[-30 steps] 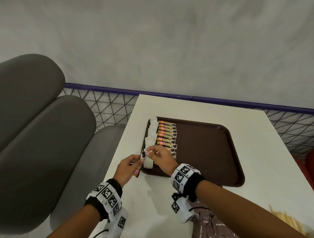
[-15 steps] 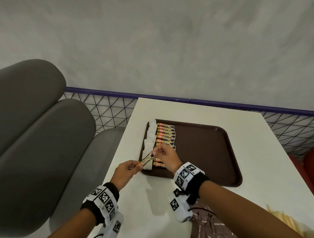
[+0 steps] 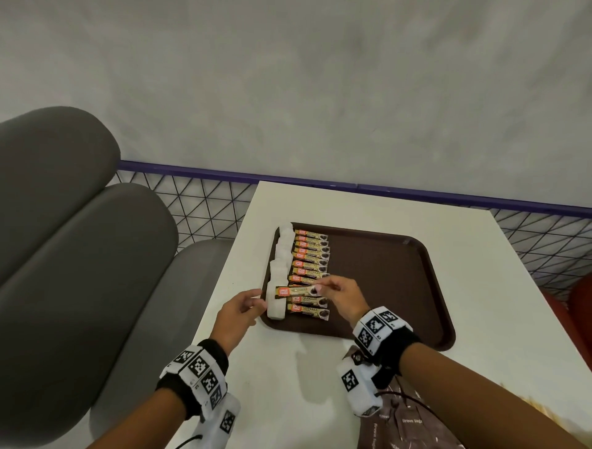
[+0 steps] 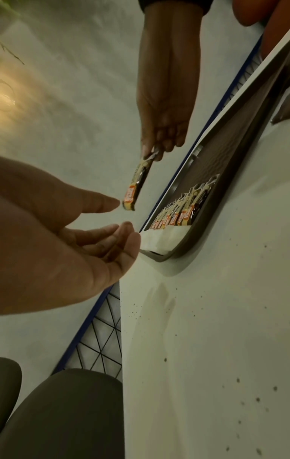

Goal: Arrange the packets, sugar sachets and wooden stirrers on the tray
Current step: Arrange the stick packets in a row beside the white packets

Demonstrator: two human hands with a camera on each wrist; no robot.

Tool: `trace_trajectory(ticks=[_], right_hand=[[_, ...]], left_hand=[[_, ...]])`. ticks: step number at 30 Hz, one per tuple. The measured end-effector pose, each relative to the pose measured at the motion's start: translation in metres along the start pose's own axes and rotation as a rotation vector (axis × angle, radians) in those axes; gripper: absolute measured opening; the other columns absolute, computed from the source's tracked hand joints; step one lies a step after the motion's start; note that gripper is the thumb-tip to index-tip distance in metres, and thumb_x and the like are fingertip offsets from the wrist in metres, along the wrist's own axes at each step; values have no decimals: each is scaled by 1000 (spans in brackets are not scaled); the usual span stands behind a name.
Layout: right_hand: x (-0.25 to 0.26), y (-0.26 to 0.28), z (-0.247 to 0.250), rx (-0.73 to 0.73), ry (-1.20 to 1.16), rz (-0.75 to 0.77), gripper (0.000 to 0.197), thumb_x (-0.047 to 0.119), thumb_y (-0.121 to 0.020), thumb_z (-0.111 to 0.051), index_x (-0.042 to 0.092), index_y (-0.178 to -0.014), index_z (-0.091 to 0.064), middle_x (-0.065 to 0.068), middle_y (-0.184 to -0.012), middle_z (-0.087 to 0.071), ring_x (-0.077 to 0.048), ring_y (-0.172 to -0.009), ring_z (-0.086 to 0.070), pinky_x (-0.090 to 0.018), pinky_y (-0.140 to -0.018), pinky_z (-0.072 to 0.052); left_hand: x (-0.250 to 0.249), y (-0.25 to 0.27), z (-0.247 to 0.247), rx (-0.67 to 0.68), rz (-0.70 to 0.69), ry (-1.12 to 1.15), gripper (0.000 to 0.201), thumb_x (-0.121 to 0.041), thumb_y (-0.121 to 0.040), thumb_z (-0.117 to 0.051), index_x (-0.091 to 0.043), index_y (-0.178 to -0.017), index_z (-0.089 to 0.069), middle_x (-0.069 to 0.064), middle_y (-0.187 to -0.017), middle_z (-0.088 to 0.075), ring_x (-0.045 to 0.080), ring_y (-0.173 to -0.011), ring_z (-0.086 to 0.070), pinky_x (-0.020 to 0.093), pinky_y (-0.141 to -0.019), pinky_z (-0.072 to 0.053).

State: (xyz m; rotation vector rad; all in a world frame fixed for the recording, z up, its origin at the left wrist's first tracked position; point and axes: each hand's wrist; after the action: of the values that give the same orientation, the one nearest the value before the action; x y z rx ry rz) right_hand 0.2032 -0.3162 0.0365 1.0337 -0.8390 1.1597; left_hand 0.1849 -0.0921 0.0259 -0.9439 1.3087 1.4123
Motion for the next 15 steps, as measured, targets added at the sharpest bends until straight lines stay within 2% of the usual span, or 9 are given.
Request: trace_trajectory(ticks=[3, 7, 9, 11, 13, 15], right_hand=[[-18, 1, 9, 8, 73, -88, 12, 7, -86, -61, 5, -95, -69, -2, -91, -66, -17, -90, -60, -28, -88, -47], [-38, 8, 8, 29, 168, -190, 9, 6, -85, -63, 9, -91, -68, -9, -94, -67, -17, -90, -58, -31, -92, -47], [-43, 9, 4, 17, 220, -220, 14, 7, -85, -63, 3, -96, -69, -9, -101, -68, -14, -91, -58, -24, -88, -46], [-44, 9, 0, -6, 282, -240, 17, 10, -85, -64, 3, -99, -70, -8, -103, -69, -15, -93, -60, -19, -84, -44], [-44, 8, -4, -29, 315, -251, 13, 12, -85, -64, 6, -95, -71, -9, -102, -69, -19, -97, -62, -22, -85, -47], [-43, 8, -7, -46, 341, -263, 10, 11, -85, -63, 15, -80, -70, -8, -95, -69, -18, -92, -62, -26, -87, -50]], left_hand=[[6, -3, 4, -22, 20, 8, 22, -13, -86, -65, -17, -108, -62, 5, -93, -64, 21, -93, -59, 29, -74, -49], [13, -2, 10, -30, 39, 13, 18, -13, -86, -65, -19, -103, -64, 4, -91, -64, 21, -90, -58, 31, -76, -49], [18, -2, 12, -29, 52, 6, 17, -13, -86, -65, -20, -102, -64, 5, -92, -64, 21, -90, -58, 31, -76, -49], [19, 0, 12, -22, 53, 1, 17, -13, -87, -64, -18, -103, -64, 5, -92, -64, 20, -89, -58, 29, -75, -50], [20, 1, 11, -19, 55, 4, 18, -12, -87, -64, -16, -104, -64, 4, -91, -63, 19, -88, -58, 29, -75, -50], [21, 3, 11, -8, 58, 4, 18, -11, -87, -64, -13, -105, -64, 6, -91, -64, 19, -88, -58, 29, -76, -50]])
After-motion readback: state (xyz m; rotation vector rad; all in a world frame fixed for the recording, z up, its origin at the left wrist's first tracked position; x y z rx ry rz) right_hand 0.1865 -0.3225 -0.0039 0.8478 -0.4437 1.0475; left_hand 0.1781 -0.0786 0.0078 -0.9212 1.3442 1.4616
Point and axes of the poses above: each hand's wrist, its own y-axis away from the middle knuckle, its own z-axis out of the back of the hand, x = y × z
